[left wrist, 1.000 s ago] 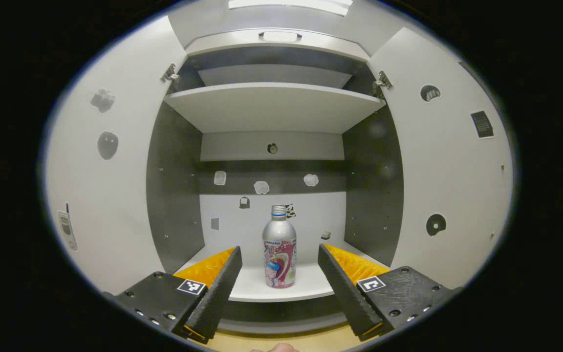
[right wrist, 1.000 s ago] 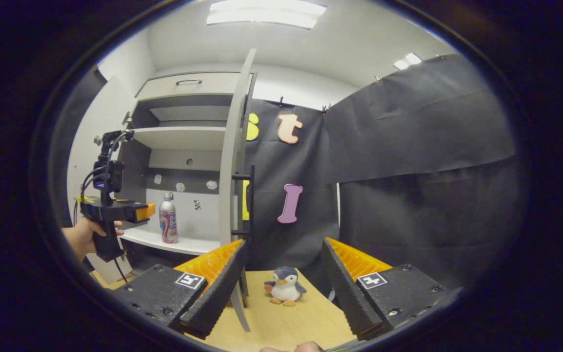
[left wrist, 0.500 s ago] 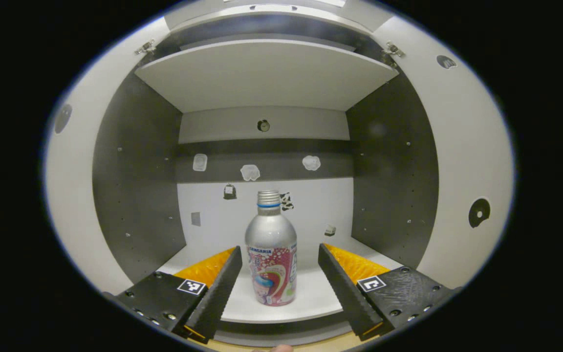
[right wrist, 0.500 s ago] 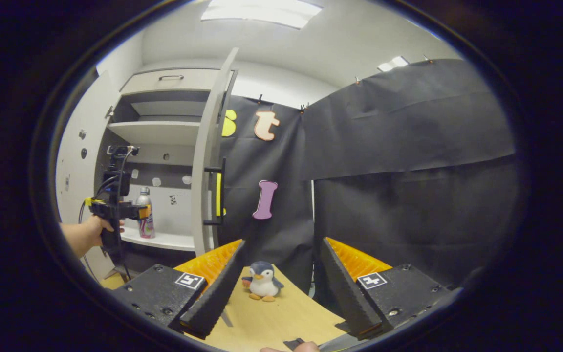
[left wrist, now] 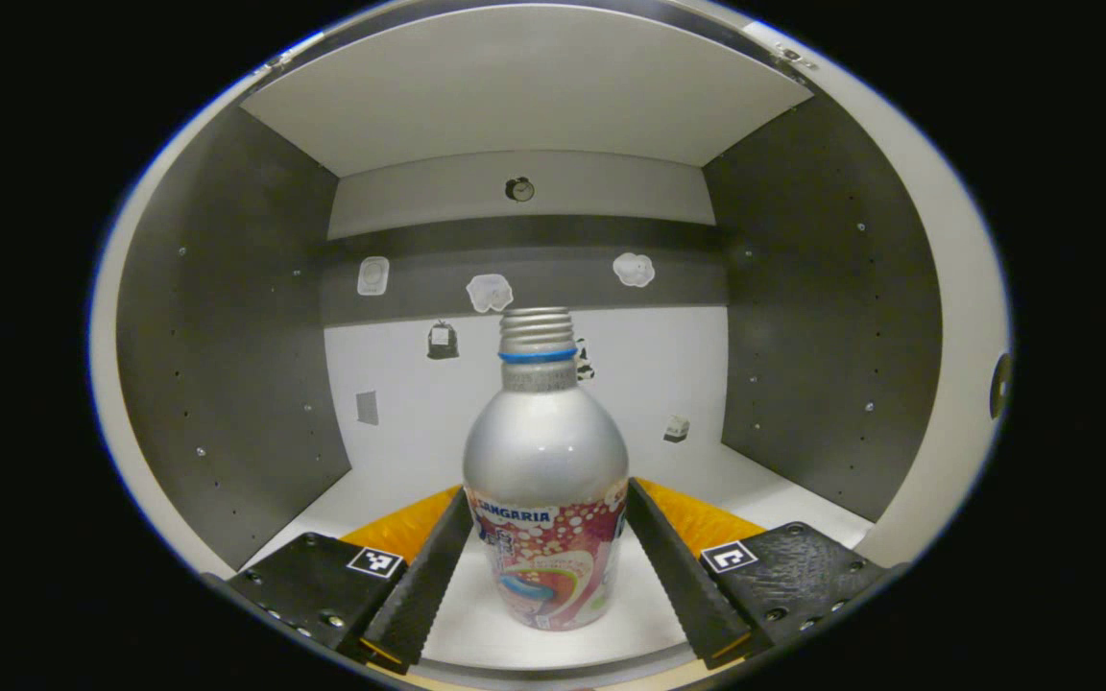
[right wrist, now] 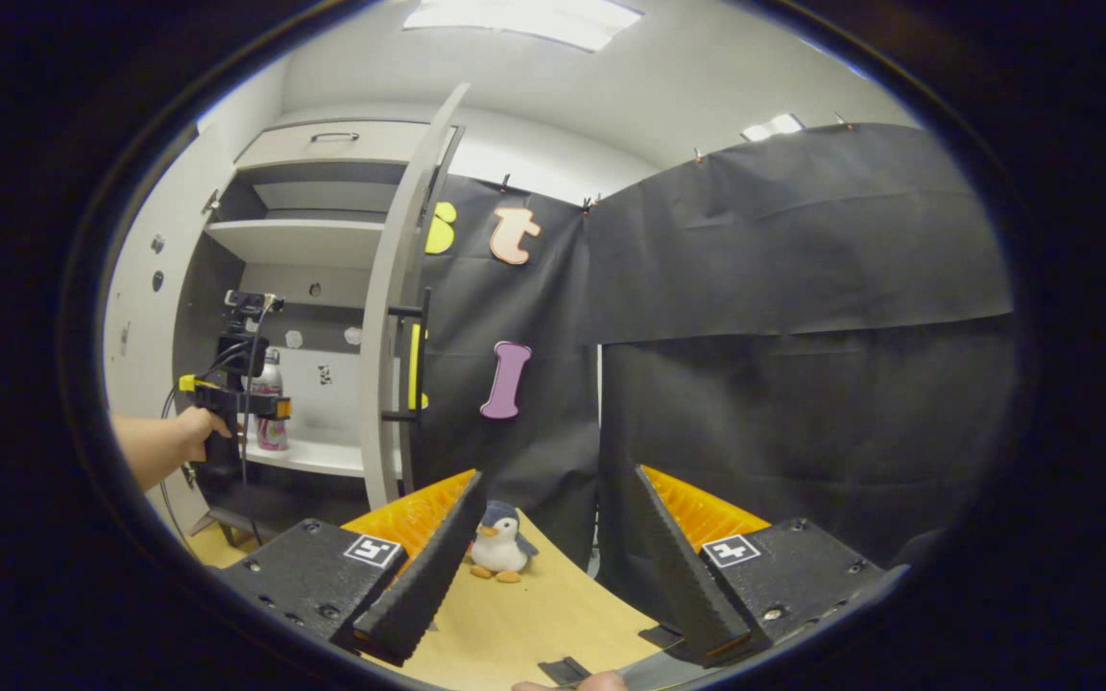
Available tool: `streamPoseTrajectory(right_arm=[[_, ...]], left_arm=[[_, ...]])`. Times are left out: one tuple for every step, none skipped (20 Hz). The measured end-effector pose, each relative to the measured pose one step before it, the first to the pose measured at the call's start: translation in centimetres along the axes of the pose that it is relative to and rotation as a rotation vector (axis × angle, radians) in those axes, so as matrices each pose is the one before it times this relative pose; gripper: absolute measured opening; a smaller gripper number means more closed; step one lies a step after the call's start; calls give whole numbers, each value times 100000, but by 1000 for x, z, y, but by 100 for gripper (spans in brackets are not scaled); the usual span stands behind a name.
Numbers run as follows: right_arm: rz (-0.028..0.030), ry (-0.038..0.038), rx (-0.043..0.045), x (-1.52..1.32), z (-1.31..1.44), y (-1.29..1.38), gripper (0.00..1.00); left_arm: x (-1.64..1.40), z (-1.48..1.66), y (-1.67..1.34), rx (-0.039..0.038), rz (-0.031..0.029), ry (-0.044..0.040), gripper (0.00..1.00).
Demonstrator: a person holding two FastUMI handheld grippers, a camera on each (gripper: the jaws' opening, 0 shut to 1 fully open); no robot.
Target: Grasp the bottle in the cabinet with the left hand and place it on the coaster, then close the right door with the right hand and the left door with the left hand.
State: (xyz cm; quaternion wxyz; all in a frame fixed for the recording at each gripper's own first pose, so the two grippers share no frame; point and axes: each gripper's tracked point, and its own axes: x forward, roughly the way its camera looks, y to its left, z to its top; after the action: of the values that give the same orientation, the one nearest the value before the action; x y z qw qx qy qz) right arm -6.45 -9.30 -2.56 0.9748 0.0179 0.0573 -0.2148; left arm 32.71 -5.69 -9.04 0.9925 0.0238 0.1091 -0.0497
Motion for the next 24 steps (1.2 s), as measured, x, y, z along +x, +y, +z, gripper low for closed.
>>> streamPoseTrajectory(right_arm=[[-600,358,195,-46,81,-168,99],[-255,112,345,101,-1,-117,99],[10,-34,208,98,-226,50,99],[-121,-53,75,-37,-36,-111,99],[378,270,40,50,-19,50,99],[95,350,40,-154,-252,-32,99],[645,181,169,-36,-9,98,99],[281,78,68,-97,-33,-4,99],[411,-163,27,-67,143,78,99],[710,-38,-9,-60,36,70,100],[707,-26,-1,-67,75,66,100],[1307,-57,46,-70,-25,142,99],[947,3,-76,-30,87,106,100],[1459,426,-66,-48,-48,141,100],[1413,493,82,102,-100,270,100],[1366,409,133,-95,-243,208,99],[1896,160,200,-85,-91,341,100],[1285,241,1,2,-113,300,99],[1556,648,-109,69,-155,420,99],[1451,868,-122,88,-334,461,99],[1492,586,2,158,-180,207,99],[1770,272,-7,177,-39,293,99],[1174,75,-151,166,14,227,100],[1282,362,-102,199,-62,168,100]], left_arm=[[96,-57,-115,565,174,549,98],[-139,-47,244,780,1817,672,95],[169,156,198,-36,274,-564,97],[288,47,141,-178,1107,-302,92],[13,-39,212,-326,65,322,85],[-73,-164,-17,-412,-279,870,81],[-51,42,-58,-323,-589,278,84],[-425,90,-96,-449,-207,82,83],[-513,239,-109,-325,-363,-443,78],[-496,358,50,-113,299,-1219,78],[-656,350,-45,-890,-254,-1649,78],[-600,176,-11,-863,-346,-1026,78],[-654,93,-22,-639,-213,-719,78],[-721,-28,25,-309,-38,-341,78],[-745,-20,-1,299,-60,-783,78],[-931,31,172,1307,636,-917,78],[-845,66,240,2433,1041,-1471,78],[-740,-101,142,1808,745,-1235,78],[-723,-389,-80,329,-298,277,74],[-858,-381,-134,-612,-224,403,78],[-758,-325,-55,-835,-111,514,82],[-869,-249,105,-821,421,66,82],[-711,-322,197,-791,276,151,74],[-959,-274,269,-416,499,-267,82]])
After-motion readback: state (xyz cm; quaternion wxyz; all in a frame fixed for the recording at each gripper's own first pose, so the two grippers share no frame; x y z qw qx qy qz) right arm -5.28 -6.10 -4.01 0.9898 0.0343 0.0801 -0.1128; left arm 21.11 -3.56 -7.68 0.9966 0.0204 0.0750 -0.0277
